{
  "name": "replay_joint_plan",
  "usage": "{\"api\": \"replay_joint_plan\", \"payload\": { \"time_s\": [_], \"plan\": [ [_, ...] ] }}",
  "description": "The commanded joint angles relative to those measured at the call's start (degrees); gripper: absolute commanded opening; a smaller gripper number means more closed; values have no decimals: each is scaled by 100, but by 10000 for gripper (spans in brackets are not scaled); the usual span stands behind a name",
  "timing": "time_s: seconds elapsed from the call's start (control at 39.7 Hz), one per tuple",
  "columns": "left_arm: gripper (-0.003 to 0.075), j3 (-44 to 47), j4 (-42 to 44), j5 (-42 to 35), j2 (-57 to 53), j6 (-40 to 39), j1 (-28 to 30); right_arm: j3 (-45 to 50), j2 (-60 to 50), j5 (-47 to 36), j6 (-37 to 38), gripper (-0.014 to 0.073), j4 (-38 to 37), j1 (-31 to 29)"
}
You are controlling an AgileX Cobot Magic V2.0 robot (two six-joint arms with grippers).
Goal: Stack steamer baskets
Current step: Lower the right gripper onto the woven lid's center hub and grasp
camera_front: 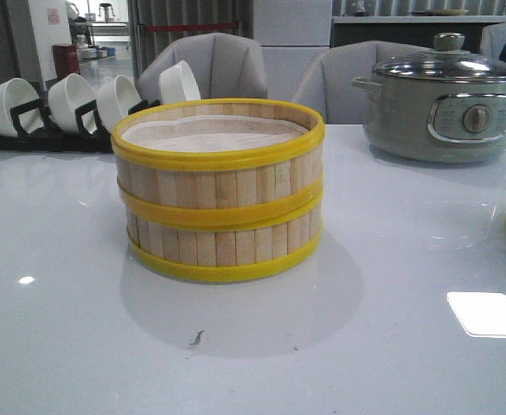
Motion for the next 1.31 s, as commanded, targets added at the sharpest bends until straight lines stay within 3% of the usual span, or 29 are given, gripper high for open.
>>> {"api": "replay_joint_plan", "payload": {
  "time_s": [0.0,0.33,0.81,1.03,1.29],
  "plan": [
    [85,-154,-44,-478,4,-44,-6,-406,85,-331,-76,288,-112,-296],
    [85,-154,-44,-478,4,-44,-6,-671,752,-274,-76,288,-112,-697],
    [85,-154,-44,-478,4,-44,-6,-1088,1495,-261,-71,292,-112,-720],
    [85,-154,-44,-478,4,-44,-6,-1136,1688,-336,-71,402,-112,-720],
    [85,-154,-44,-478,4,-44,-6,-1136,1935,-406,-71,391,-112,-720]
  ]
}}
